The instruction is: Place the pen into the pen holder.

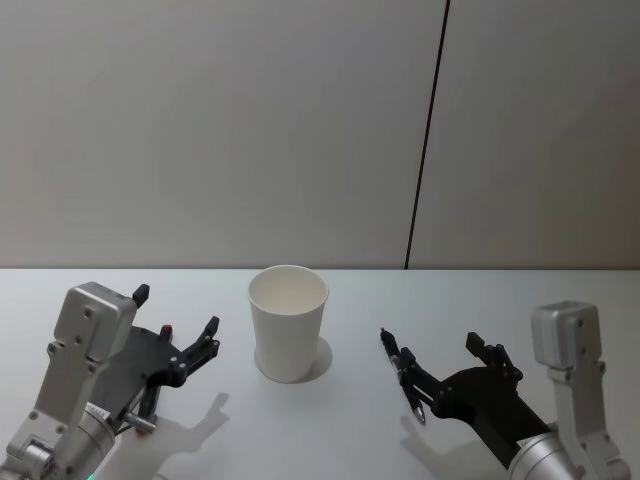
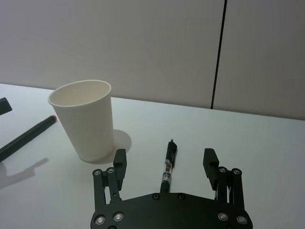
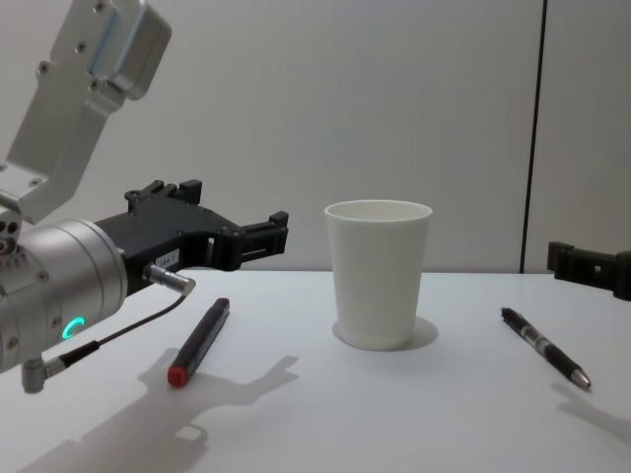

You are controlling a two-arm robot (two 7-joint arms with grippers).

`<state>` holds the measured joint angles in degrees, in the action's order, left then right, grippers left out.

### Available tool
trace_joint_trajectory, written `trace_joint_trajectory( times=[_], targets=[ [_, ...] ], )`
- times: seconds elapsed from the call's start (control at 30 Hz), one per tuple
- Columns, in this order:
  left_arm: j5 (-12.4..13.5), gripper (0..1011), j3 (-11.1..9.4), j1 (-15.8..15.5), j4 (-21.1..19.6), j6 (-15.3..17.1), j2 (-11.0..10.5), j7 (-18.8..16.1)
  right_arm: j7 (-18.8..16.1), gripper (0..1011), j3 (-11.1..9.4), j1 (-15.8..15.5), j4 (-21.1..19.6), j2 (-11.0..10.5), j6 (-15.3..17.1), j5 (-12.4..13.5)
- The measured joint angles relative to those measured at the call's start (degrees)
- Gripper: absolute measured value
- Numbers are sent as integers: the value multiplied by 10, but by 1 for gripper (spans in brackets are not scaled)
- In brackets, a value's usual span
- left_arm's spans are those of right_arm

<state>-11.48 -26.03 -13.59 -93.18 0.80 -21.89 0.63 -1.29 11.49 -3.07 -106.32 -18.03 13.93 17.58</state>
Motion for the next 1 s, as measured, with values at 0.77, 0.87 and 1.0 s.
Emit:
trace_joint_trajectory(
  times=[0.77,0.87,1.0],
  targets=[
    [0,1004,0,0,0,0,0,0,80,1001,28,93,25,50,187,-50],
    [0,1004,0,0,0,0,0,0,90,1001,28,104,32,62,207,-52],
    [0,1004,0,0,0,0,0,0,102,1001,27,117,41,78,231,-52]
  ],
)
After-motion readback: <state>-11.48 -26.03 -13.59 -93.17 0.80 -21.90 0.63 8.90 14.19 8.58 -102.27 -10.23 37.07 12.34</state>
